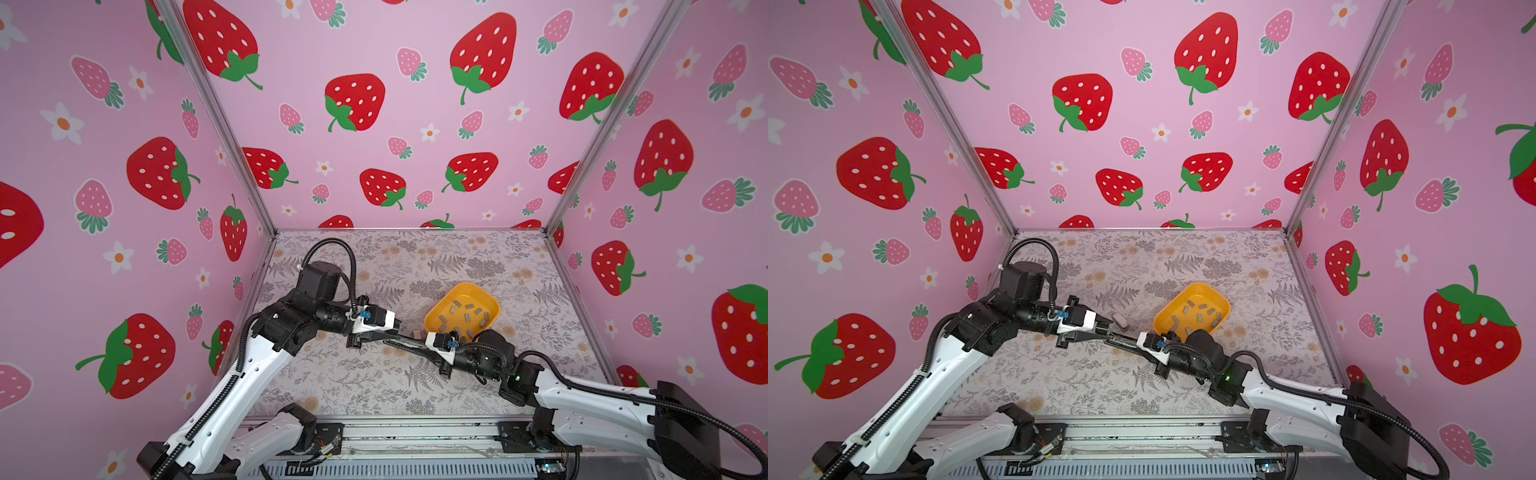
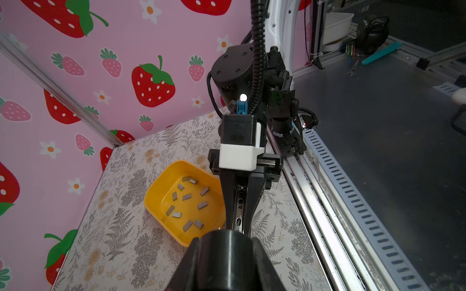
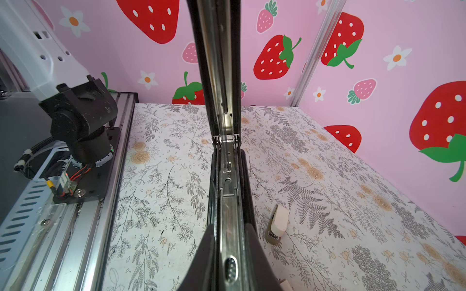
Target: Load the staples into the stapler
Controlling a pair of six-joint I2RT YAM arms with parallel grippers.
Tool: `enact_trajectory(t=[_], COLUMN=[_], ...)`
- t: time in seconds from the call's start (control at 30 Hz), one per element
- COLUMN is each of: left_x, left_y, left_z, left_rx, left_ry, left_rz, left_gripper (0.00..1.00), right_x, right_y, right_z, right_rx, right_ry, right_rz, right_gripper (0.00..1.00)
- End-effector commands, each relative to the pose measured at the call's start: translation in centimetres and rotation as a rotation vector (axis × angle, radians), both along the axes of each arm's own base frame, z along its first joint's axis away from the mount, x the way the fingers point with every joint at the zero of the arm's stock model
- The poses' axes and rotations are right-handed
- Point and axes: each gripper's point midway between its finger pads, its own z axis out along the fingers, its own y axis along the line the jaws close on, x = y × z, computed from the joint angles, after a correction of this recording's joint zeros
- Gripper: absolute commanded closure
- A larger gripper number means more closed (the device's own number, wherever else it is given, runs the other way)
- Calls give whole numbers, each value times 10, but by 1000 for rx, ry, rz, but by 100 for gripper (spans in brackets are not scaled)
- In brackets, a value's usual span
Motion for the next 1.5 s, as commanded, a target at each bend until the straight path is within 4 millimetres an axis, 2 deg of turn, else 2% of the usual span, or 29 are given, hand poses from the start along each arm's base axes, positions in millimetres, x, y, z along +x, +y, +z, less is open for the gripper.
enact_trajectory(t=[0.0, 0.1, 0.27, 0.37, 0.5, 0.57, 0.73, 0.8, 1.0, 1.1, 1.3, 1.37, 1.47], left_x=[12, 19, 46, 55, 71, 79, 110, 128, 173, 175, 172, 174, 178], left_y=[10, 18, 34, 38, 50, 54, 69, 81, 120, 122, 123, 130, 159], left_z=[55, 57, 60, 54, 63, 58, 41, 36, 19, 19, 38, 53, 94], left_rx=[-112, -129, -168, -157, -220, -210, -155, -148, -73, -75, -160, -229, -450], left_ry=[-205, -213, -184, -176, -141, -140, -196, -230, -284, -280, -280, -253, -115], left_rz=[58, 102, 225, 246, 293, 326, 496, 611, 910, 923, 947, 1009, 1225], left_gripper=[100, 100, 100, 100, 100, 100, 76, 64, 46, 40, 36, 35, 31], right_x=[3, 1, -1, -2, -4, -5, 0, 0, 0, 6, 15, 18, 25], right_y=[-8, -8, -12, -14, -17, -18, -20, -24, -30, -35, -36, -33, -23], right_z=[-16, -13, -5, 2, 11, 15, 17, 28, 38, 44, 51, 52, 49], right_rx=[-36, -24, 6, 35, 75, 93, 110, 142, 181, 212, 237, 236, 225], right_ry=[41, 43, 41, 38, 39, 40, 49, 41, 44, 53, 71, 68, 76], right_rz=[-37, -27, -25, -28, -23, -24, -58, -67, -84, -130, -194, -233, -294], right_gripper=[86, 86, 86, 86, 86, 86, 86, 86, 86, 86, 86, 86, 86])
